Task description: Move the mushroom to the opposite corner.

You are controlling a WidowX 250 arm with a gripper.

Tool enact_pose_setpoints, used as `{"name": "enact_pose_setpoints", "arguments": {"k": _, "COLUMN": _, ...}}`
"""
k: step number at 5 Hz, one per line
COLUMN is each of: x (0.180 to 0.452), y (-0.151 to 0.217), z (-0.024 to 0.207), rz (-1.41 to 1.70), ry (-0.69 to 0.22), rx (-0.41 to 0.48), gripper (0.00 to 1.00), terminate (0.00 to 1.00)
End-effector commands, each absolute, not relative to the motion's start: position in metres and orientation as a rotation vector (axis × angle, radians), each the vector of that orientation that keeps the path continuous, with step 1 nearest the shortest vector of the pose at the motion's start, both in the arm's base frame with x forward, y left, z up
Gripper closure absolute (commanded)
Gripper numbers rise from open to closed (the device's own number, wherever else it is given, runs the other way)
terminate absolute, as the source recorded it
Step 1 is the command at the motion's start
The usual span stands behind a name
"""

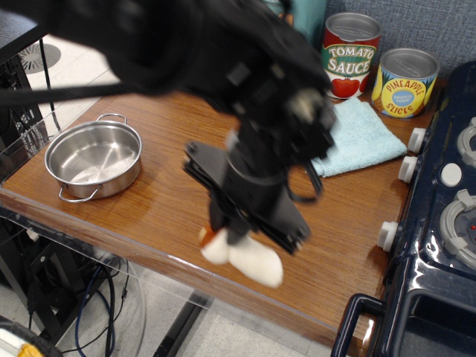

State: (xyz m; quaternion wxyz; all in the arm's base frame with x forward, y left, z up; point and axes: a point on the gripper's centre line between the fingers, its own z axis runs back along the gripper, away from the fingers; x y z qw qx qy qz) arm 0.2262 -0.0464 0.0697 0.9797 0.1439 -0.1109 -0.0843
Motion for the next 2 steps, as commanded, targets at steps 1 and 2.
{"name": "enact_pose_setpoints", "arguments": {"k": 1, "x": 0.2398, "y": -0.0513, "z": 0.0599, "rz": -0.167, "ry": -0.230, "rx": 0.292, "gripper": 1.00, "terminate": 0.00}}
{"name": "enact_pose_setpoints", "arguments": {"k": 2, "x": 0.2488, "y": -0.0599, "z": 0.0549, "rz": -0.168, "ry": -0.217, "rx": 0.280, "gripper": 1.00, "terminate": 0.00}}
